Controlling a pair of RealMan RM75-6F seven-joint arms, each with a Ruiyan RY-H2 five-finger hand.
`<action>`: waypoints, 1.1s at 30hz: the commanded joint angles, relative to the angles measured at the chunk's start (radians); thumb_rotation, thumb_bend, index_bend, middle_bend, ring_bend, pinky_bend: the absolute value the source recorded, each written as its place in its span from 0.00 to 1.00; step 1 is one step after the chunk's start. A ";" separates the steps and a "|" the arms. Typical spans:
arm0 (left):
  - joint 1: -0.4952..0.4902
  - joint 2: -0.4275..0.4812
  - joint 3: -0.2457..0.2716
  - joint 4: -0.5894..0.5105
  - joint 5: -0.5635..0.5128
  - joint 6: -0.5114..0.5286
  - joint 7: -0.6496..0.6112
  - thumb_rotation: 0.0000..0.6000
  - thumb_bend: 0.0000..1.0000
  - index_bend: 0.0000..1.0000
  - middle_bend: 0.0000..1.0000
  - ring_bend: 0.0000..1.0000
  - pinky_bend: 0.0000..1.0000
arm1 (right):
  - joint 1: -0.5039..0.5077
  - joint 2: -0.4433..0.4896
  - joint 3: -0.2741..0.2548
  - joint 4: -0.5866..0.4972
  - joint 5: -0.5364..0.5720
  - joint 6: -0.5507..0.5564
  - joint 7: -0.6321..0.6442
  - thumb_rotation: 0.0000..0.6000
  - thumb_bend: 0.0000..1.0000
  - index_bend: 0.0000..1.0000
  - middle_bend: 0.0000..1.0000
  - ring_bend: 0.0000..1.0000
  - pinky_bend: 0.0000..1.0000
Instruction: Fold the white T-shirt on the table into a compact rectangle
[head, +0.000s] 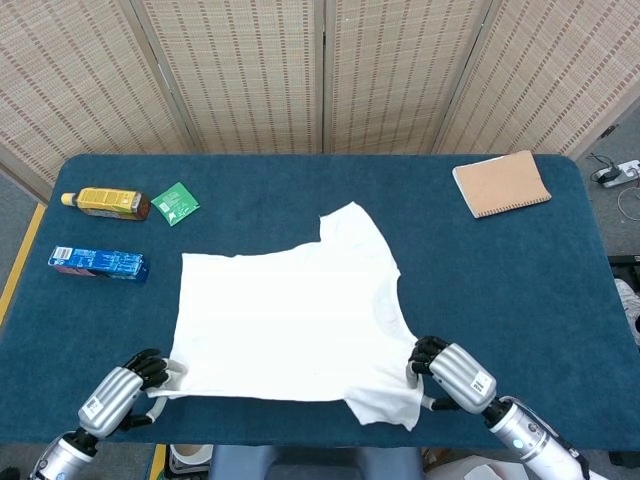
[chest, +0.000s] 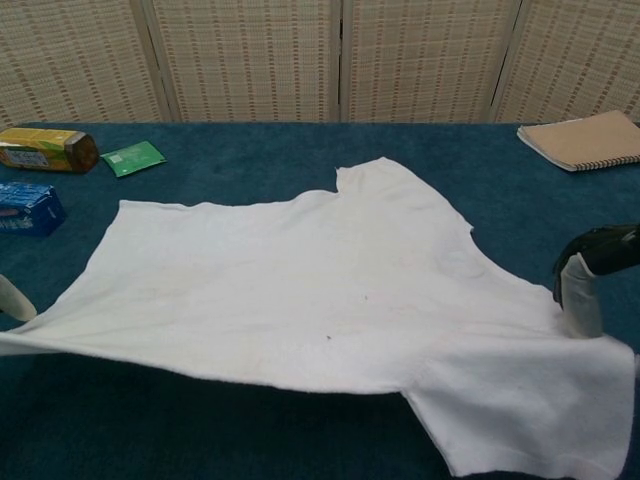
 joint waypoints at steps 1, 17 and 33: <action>0.002 0.022 0.008 -0.022 0.010 0.008 -0.018 1.00 0.58 0.74 0.32 0.29 0.12 | 0.003 0.039 -0.014 -0.049 -0.002 -0.009 0.036 1.00 0.52 0.87 0.56 0.36 0.25; 0.066 0.100 0.064 -0.097 0.061 0.062 -0.013 1.00 0.58 0.74 0.32 0.29 0.12 | 0.026 0.226 -0.095 -0.260 -0.038 -0.090 0.169 1.00 0.54 0.87 0.57 0.36 0.25; 0.127 0.150 0.124 -0.108 0.107 0.088 -0.035 1.00 0.58 0.74 0.32 0.29 0.12 | -0.012 0.303 -0.174 -0.322 -0.109 -0.088 0.246 1.00 0.55 0.87 0.58 0.36 0.25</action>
